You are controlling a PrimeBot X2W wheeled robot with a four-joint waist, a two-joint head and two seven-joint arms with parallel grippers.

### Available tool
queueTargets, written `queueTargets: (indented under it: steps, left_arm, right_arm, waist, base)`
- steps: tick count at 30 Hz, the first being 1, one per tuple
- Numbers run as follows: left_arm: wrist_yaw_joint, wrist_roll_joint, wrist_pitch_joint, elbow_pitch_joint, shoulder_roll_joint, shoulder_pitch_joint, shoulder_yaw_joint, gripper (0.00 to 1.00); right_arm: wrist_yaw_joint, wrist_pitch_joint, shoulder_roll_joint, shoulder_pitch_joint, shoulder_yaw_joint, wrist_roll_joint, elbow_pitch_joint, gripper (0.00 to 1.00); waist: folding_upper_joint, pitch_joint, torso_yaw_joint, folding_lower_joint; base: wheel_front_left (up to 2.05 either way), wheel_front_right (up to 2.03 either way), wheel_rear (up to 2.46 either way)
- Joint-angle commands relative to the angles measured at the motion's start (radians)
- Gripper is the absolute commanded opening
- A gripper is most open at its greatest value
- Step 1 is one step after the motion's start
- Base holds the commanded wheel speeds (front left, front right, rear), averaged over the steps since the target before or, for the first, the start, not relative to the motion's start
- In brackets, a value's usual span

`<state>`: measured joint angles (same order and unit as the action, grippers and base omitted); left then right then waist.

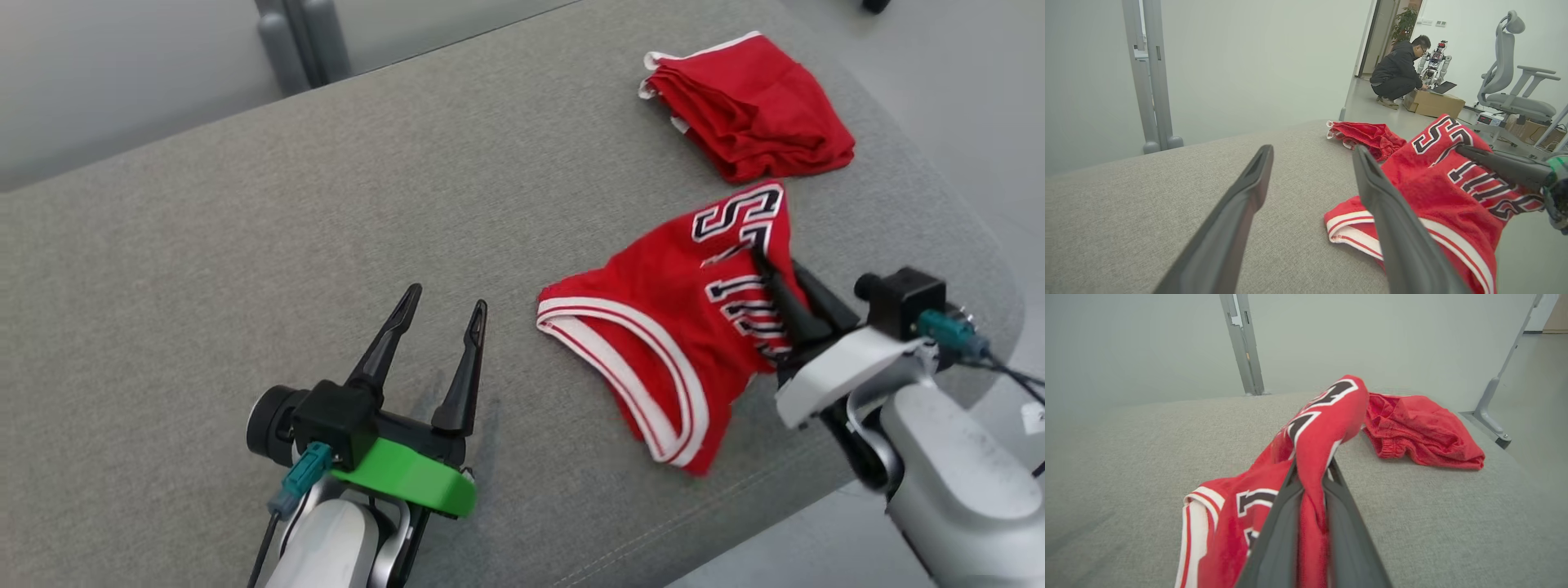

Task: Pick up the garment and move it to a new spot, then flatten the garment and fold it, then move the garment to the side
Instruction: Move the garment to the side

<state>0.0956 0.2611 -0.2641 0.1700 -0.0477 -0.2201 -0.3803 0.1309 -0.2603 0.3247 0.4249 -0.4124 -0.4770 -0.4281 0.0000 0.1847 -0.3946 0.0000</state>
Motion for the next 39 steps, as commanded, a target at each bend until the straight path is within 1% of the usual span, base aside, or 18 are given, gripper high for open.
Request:
queueTargets:
  steps: [1,6,10,16,20,21,29,33,39]
  left_arm:
    - [0.0,-0.006,0.001,0.004,-0.006,-0.021,-0.004,1.0]
    - [0.002,-0.015,0.001,0.011,-0.006,-0.041,-0.01,1.0]
    - [-0.001,0.002,0.001,0.009,-0.005,-0.06,-0.016,1.0]
    - [-0.006,0.005,0.001,0.003,-0.005,-0.076,-0.031,1.0]
    - [-0.007,-0.002,0.001,-0.002,-0.005,-0.082,-0.035,1.0]
    - [-0.007,-0.002,0.001,-0.002,-0.005,-0.082,-0.035,1.0]
    - [0.003,-0.011,0.001,-0.004,-0.005,-0.095,-0.047,1.0]
    - [0.006,-0.021,0.001,-0.006,-0.005,-0.1,-0.043,1.0]
    - [0.011,-0.011,0.001,-0.017,-0.005,-0.112,-0.057,1.0]
  right_arm:
    - [-0.001,-0.006,0.024,0.057,0.014,0.012,-0.007,0.0]
    - [-0.001,-0.005,0.085,0.205,0.039,0.023,-0.052,0.0]
    - [-0.001,0.011,0.149,0.31,0.036,0.043,-0.091,0.0]
    - [-0.001,0.053,0.247,0.414,0.044,0.048,-0.152,0.0]
    - [-0.001,0.078,0.295,0.462,0.069,0.058,-0.211,0.0]
    - [-0.001,0.078,0.295,0.462,0.069,0.058,-0.211,0.0]
    - [-0.001,0.09,0.385,0.547,0.121,0.092,-0.345,0.0]
    - [-0.001,0.084,0.421,0.562,0.167,0.103,-0.426,0.0]
    - [-0.001,0.044,0.453,0.567,0.256,0.132,-0.55,0.0]
  waist:
    - [0.0,0.069,0.082,0.0]
    - [0.0,0.112,0.147,0.0]
    - [0.0,0.147,0.193,0.0]
    - [0.0,0.182,0.245,0.0]
    - [0.0,0.198,0.266,0.0]
    - [0.0,0.198,0.266,0.0]
    - [0.0,0.236,0.314,0.0]
    - [0.0,0.265,0.341,0.0]
    - [0.0,0.302,0.385,0.0]
  base:
    - [0.0,0.0,0.0]
    - [0.0,0.0,0.0]
    - [0.0,0.0,0.0]
    - [0.0,0.0,0.0]
    - [0.0,0.0,0.0]
    - [0.0,0.0,0.0]
    - [0.0,0.0,0.0]
    - [0.0,0.0,0.0]
    - [0.0,0.0,0.0]
